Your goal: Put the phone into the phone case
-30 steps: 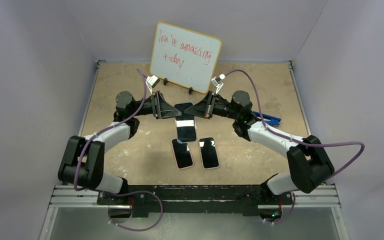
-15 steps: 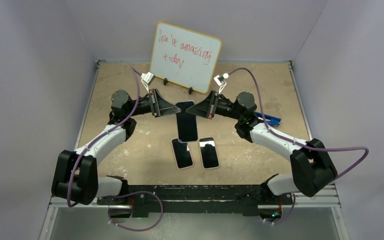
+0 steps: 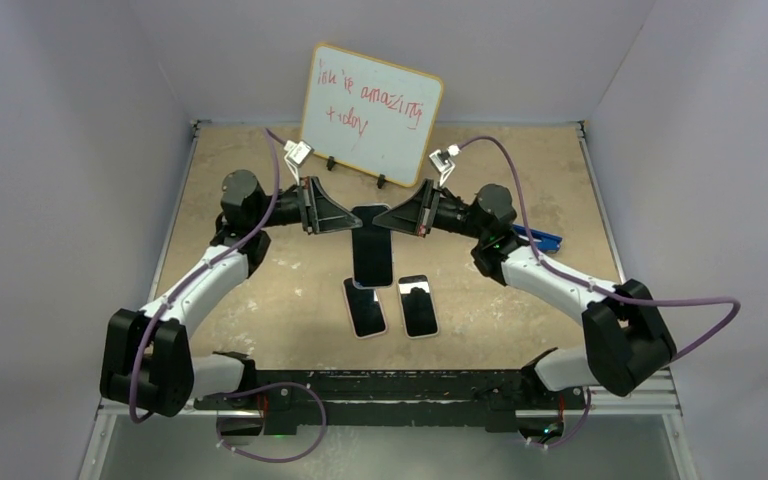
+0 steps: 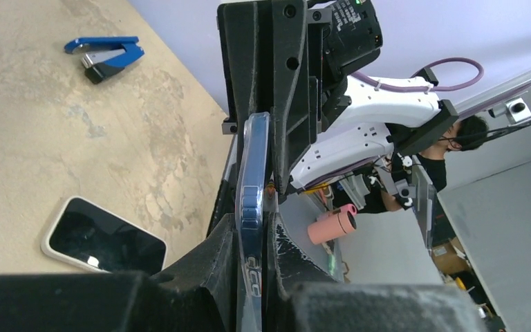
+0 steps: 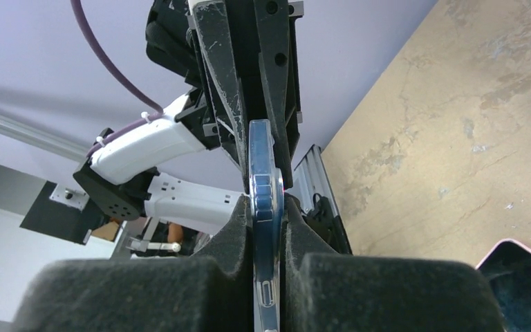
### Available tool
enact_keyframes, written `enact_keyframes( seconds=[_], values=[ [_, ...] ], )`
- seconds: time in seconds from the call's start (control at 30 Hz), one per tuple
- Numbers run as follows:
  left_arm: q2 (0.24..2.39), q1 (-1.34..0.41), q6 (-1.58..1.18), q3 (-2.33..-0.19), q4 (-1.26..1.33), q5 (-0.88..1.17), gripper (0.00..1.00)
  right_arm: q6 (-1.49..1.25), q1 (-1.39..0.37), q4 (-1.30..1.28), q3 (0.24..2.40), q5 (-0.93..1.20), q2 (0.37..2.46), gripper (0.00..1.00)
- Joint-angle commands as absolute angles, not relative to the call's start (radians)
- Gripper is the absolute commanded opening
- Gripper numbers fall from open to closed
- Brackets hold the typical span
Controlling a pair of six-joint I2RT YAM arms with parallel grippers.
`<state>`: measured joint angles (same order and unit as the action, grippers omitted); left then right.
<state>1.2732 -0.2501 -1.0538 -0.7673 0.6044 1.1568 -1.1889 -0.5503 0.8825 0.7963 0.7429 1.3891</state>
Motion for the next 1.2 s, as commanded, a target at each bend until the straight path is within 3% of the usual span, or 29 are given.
enact_keyframes(
  seconds=[0.0, 0.2, 0.3, 0.37, 0.47, 0.63, 0.73, 0.9, 1.0, 1.17],
  values=[
    [1.265, -0.249, -0.861, -0.815, 0.458, 1.19, 0.0, -1.261, -0.55, 1.025, 0.836, 0.732, 1.364, 0.0],
    [1.235, -0.249, -0.795, -0.868, 0.261, 1.071, 0.0, -1.08, -0.549, 0.79, 0.857, 0.687, 1.31, 0.02],
    [1.221, -0.249, -0.794, -0.888, 0.215, 1.017, 0.0, -1.063, -0.55, 0.727, 0.866, 0.689, 1.312, 0.31],
    [1.202, -0.249, -0.867, -0.866, 0.286, 0.995, 0.0, -1.098, -0.555, 0.786, 0.838, 0.739, 1.335, 0.43],
    [1.179, -0.249, -1.004, -0.822, 0.435, 0.959, 0.0, -1.185, -0.558, 0.949, 0.695, 0.74, 1.338, 0.48],
    [1.181, -0.249, -1.074, -0.792, 0.51, 0.934, 0.0, -1.156, -0.592, 0.969, 0.615, 0.726, 1.341, 0.51],
    [1.192, -0.249, -1.108, -0.77, 0.558, 0.932, 0.0, -1.139, -0.606, 0.96, 0.616, 0.73, 1.348, 0.44],
    [1.197, -0.248, -1.03, -0.785, 0.424, 0.905, 0.0, -1.136, -0.607, 0.97, 0.608, 0.714, 1.344, 0.02],
    [1.206, -0.248, -0.976, -0.809, 0.315, 0.904, 0.01, -1.15, -0.606, 1.002, 0.595, 0.708, 1.348, 0.0],
    [1.197, -0.243, -0.85, -0.857, 0.126, 0.857, 0.33, -1.166, -0.606, 0.996, 0.584, 0.707, 1.361, 0.0]
  ],
)
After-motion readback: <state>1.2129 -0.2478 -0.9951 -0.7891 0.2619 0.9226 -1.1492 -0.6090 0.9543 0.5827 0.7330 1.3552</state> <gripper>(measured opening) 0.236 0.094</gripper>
